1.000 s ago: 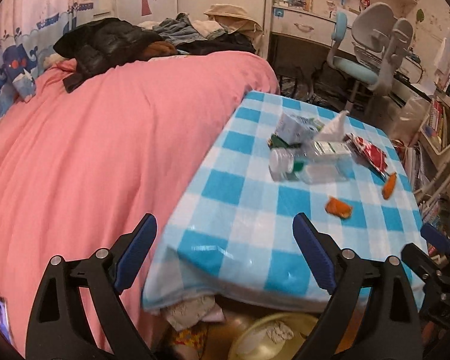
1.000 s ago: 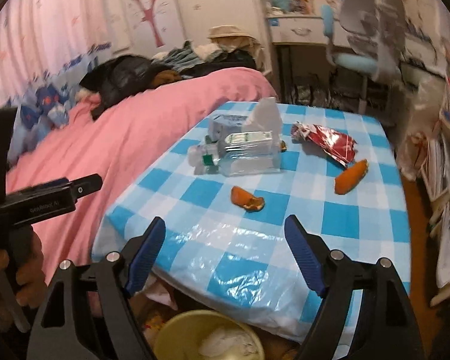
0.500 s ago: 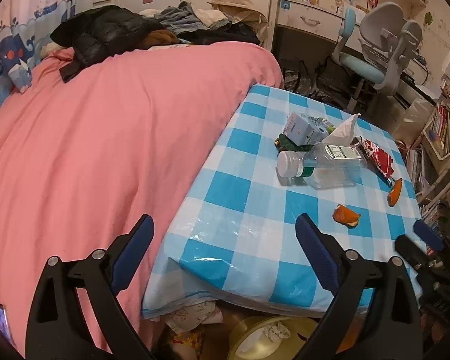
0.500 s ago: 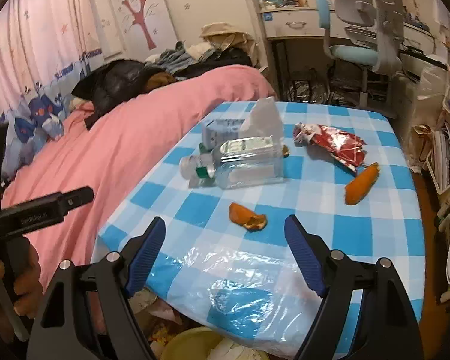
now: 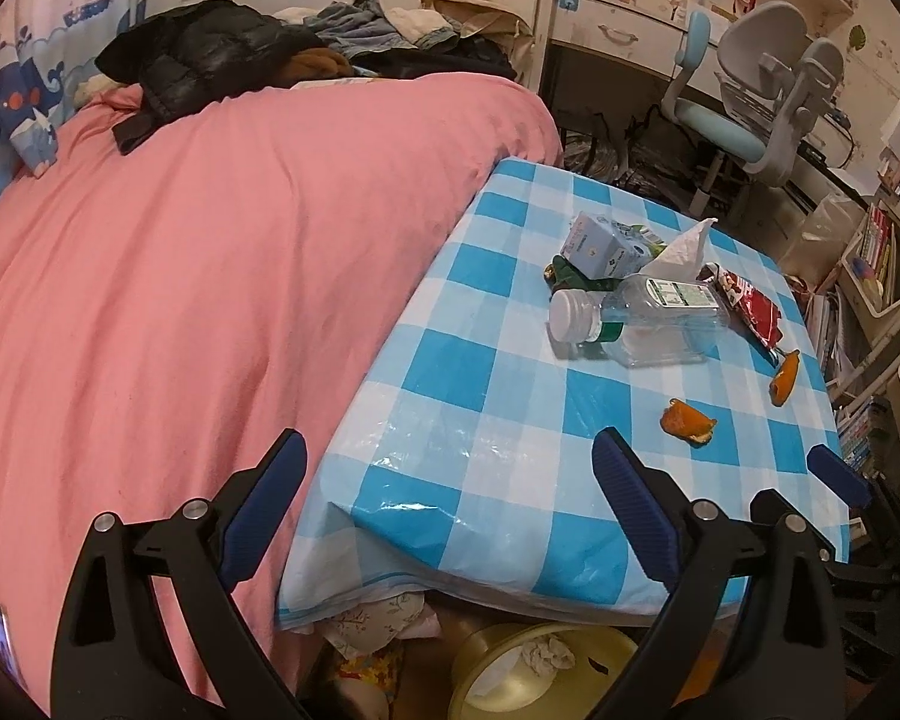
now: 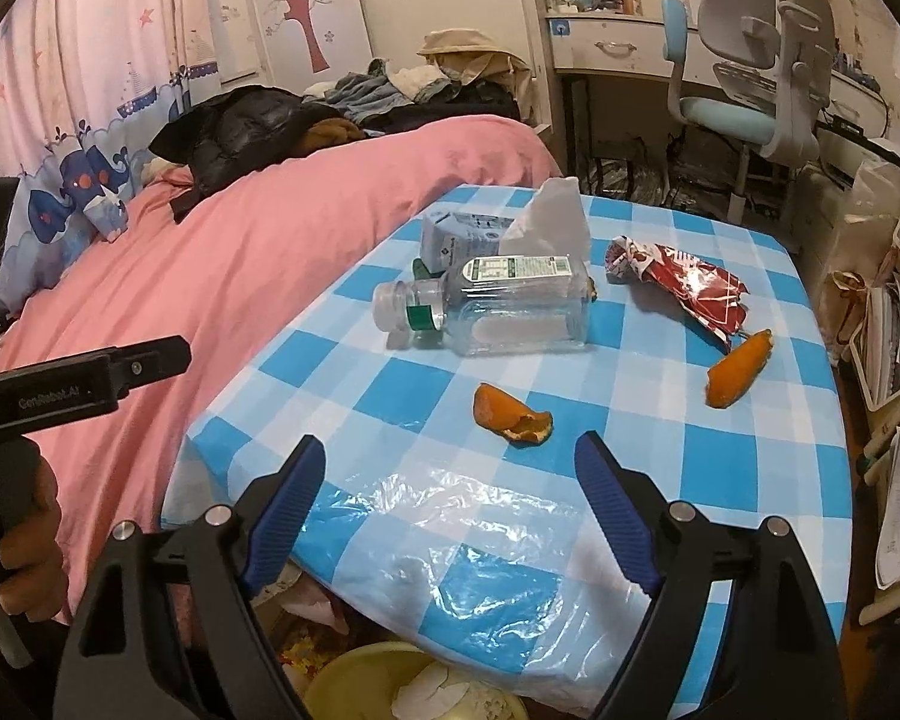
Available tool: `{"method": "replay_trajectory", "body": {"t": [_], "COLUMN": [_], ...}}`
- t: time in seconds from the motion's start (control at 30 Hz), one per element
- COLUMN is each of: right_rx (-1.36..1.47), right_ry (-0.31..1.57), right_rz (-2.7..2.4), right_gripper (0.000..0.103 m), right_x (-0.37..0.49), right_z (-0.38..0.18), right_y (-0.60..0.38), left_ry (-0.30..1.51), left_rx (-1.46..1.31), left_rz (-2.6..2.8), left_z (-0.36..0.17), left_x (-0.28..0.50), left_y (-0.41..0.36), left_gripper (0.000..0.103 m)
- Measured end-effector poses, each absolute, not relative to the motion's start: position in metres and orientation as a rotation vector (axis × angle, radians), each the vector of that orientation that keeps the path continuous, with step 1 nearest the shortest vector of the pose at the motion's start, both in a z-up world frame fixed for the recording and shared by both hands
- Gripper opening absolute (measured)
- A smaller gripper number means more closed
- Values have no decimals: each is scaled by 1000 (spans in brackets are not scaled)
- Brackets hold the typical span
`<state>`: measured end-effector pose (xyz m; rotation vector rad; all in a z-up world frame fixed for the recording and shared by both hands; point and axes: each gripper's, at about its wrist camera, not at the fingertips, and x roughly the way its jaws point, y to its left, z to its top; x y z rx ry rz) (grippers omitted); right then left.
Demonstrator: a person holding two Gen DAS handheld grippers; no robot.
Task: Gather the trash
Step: 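Bring both tools back over the table toward the orange peel and bottle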
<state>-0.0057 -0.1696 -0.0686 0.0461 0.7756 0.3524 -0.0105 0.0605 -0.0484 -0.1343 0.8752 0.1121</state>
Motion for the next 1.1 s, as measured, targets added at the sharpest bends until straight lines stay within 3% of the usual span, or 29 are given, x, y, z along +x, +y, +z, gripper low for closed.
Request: {"method": "replay_trajectory", "body": {"t": [1.1], "right_rx": [-105], "right_ry": [824], "right_rz": [360], "right_gripper": [82], "right_x": [26], "right_z": [-82], "right_y": [-161], "left_ry": [898], "left_rx": [-167], "left_rz": [45], "left_z": [-62], "left_x": [20], "left_y": [88], "left_gripper": [93]}}
